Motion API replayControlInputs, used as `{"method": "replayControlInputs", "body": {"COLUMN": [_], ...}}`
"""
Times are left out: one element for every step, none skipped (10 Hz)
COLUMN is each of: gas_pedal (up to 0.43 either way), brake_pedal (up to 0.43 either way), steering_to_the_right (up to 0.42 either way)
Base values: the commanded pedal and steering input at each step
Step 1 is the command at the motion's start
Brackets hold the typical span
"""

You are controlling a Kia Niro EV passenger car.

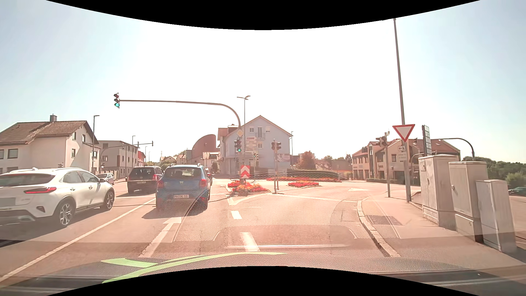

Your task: Follow the waypoints while adhering to traffic rules and regulations

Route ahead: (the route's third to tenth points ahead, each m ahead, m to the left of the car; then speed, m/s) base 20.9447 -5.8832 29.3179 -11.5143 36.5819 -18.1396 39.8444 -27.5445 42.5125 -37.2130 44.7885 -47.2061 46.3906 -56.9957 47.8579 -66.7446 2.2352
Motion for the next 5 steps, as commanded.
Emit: {"method": "replayControlInputs", "body": {"gas_pedal": [0.280, 0.280, 0.280, 0.280, 0.280], "brake_pedal": [0.000, 0.000, 0.000, 0.000, 0.000], "steering_to_the_right": [0.077, 0.080, 0.084, 0.088, 0.090]}}
